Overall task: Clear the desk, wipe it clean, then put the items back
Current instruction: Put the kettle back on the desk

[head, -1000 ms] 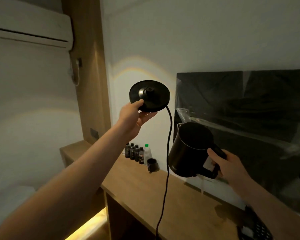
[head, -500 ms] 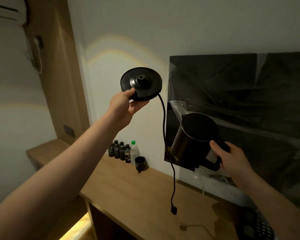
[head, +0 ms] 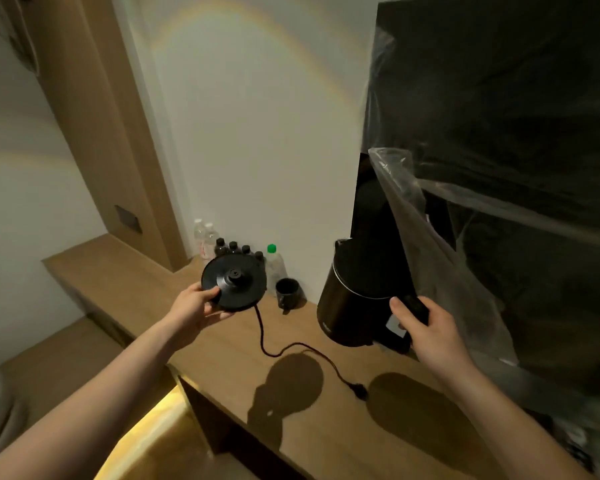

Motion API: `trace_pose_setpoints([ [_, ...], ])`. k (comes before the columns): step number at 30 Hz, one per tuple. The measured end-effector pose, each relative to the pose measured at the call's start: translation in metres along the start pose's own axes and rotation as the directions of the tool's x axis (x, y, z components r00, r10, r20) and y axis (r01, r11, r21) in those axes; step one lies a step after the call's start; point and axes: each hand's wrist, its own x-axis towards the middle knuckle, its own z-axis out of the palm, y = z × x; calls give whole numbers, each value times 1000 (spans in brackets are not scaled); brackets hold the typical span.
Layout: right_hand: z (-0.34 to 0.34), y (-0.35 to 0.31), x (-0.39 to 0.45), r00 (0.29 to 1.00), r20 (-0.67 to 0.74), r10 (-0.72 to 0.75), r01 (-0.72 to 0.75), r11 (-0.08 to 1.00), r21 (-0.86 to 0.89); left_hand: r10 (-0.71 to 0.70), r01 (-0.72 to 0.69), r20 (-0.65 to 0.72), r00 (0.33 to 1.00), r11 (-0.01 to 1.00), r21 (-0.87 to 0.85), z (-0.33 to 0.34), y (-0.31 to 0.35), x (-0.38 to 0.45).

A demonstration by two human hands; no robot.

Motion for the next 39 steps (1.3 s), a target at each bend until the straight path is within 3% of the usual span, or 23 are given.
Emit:
trace_pose_setpoints([
  [6,55,36,31,998,18,65,-64,998,-23,-204,216,-77,976,950,223,-48,-71,76],
  [12,126,68,69,988,-35,153,-154,987,-46,-358,346,-25,933,879,327,-81,-128,149],
  [17,180,91,98,969,-39,243,-245,968,-58,-380,347,4,925,847,403,-94,-158,215],
  [22,218,114,106,942,-55,332,-336,939,-77,-476,361,39,878,716,598,-97,-196,263],
  [28,251,121,116,921,-24,389,-389,918,-78,-453,221,152,878,667,712,-76,-210,277],
  [34,286,138,132,907,53,417,-409,905,-120,-445,319,52,894,715,622,-80,-198,271],
  [39,312,163,136,885,133,447,-434,893,-116,-441,369,92,893,833,412,-91,-197,247],
])
